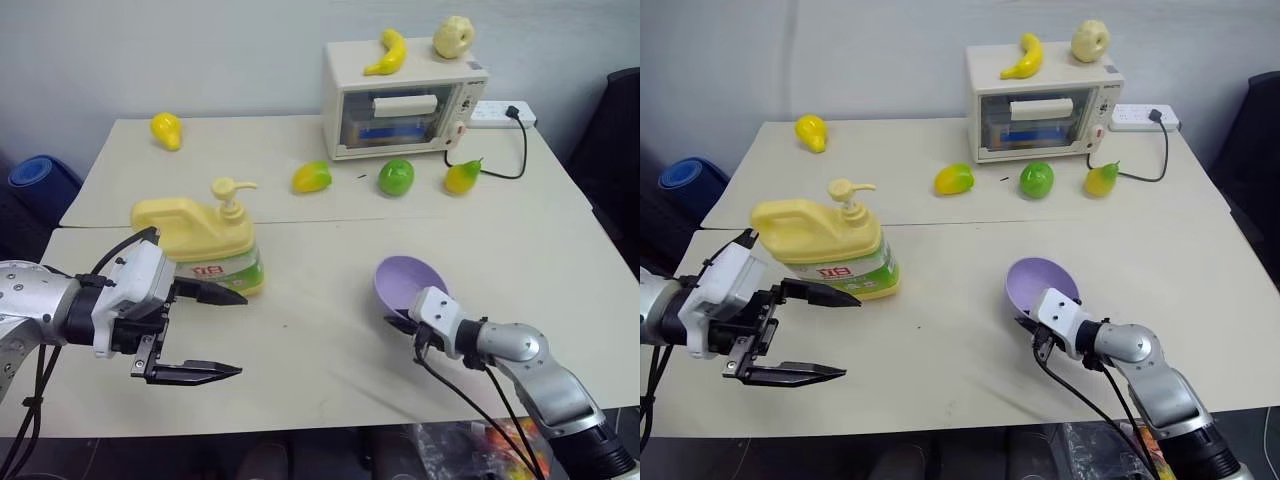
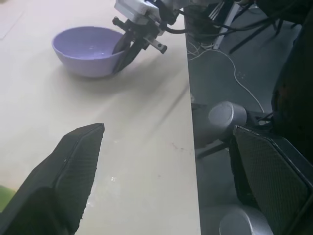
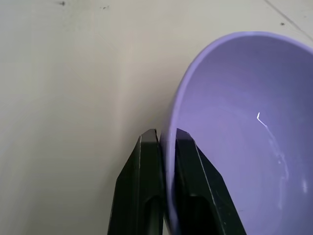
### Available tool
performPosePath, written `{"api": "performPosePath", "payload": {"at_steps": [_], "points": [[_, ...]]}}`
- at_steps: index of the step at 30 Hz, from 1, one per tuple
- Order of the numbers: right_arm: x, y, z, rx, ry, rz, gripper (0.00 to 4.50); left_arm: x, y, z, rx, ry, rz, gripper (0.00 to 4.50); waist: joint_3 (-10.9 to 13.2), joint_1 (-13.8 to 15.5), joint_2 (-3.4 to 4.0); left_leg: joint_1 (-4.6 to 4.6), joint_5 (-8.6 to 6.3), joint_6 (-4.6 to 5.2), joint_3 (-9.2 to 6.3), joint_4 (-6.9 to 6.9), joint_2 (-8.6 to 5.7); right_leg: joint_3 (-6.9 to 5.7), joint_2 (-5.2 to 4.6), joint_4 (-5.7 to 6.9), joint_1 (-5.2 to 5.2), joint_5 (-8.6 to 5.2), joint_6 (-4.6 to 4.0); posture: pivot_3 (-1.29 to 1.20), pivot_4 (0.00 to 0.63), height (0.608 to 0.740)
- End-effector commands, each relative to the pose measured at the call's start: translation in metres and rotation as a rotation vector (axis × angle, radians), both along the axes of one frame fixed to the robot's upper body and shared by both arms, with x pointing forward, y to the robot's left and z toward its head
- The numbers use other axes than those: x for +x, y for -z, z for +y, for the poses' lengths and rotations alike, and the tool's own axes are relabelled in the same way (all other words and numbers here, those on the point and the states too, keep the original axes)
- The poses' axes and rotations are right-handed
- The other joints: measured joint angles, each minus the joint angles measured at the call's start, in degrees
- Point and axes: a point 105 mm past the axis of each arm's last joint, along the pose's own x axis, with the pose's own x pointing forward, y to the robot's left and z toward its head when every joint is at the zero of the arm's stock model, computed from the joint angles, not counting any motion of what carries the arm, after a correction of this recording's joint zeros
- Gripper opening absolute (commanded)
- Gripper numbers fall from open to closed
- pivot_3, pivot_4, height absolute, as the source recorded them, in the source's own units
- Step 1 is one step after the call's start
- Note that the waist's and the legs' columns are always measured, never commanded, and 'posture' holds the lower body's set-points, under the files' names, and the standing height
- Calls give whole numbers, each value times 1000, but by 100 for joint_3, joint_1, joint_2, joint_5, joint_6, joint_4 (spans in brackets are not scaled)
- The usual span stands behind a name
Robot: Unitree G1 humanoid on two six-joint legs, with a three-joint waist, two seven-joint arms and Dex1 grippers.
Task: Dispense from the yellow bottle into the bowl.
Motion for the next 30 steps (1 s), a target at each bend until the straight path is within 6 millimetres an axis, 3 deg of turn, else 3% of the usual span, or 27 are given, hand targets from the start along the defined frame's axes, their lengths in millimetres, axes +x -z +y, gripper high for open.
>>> {"api": "performPosePath", "payload": {"at_steps": [1, 4, 9, 14, 17, 20, 29, 30], "points": [[-5, -13, 4, -42, -86, -34, 7, 2, -9, -2, -29, 8, -37, 4500, 0, 0, 0, 0, 0, 0, 1, 0, 0, 1, 0, 1, 0, 1, 0, 0, 150, 740], [-8, -31, 6, -108, -201, -64, 7, 9, -22, 0, -56, -8, -77, 4500, 1, 1, 0, -1, 0, 0, 1, 1, 0, 3, 2, 6, -1, 1, 0, 0, 150, 740], [-5, -73, 22, -205, -435, -124, 7, 29, -67, 10, -153, -58, -171, 4500, 9, -26, -6, 3, 2, -2, 10, 7, 14, 6, 16, 1, -6, 11, -8, 0, 150, 740], [15, -128, 61, -168, -603, -170, 7, 47, -111, 32, -199, -116, -240, 4500, 20, -75, -16, -4, 26, -48, 12, 6, 23, 1, 27, 13, -15, 19, -19, 0, 150, 740], [27, -149, 85, -163, -657, -202, 0, 55, -119, 42, -171, -133, -251, 3905, 20, -75, -16, -5, 26, -48, 13, 1, 23, 1, 27, 9, -19, 19, -19, 0, 150, 740], [36, -160, 103, -186, -703, -222, 0, 61, -121, 49, -136, -136, -232, 3016, 20, -43, -17, -13, 25, -49, 16, 0, 24, -6, 26, 9, -28, 19, -20, 0, 150, 740], [47, -159, 132, -286, -815, -234, 0, 82, -124, 51, -105, -133, -255, 167, 17, -84, -24, -82, 18, -51, 63, 15, 24, -40, 9, 27, -123, 21, -17, 0, 150, 740], [47, -160, 134, -287, -821, -238, 0, 83, -123, 50, -100, -130, -255, 24, 17, -119, -24, -85, 18, -53, 63, 16, 26, -43, 9, 29, -127, 21, -17, 0, 150, 740]]}}
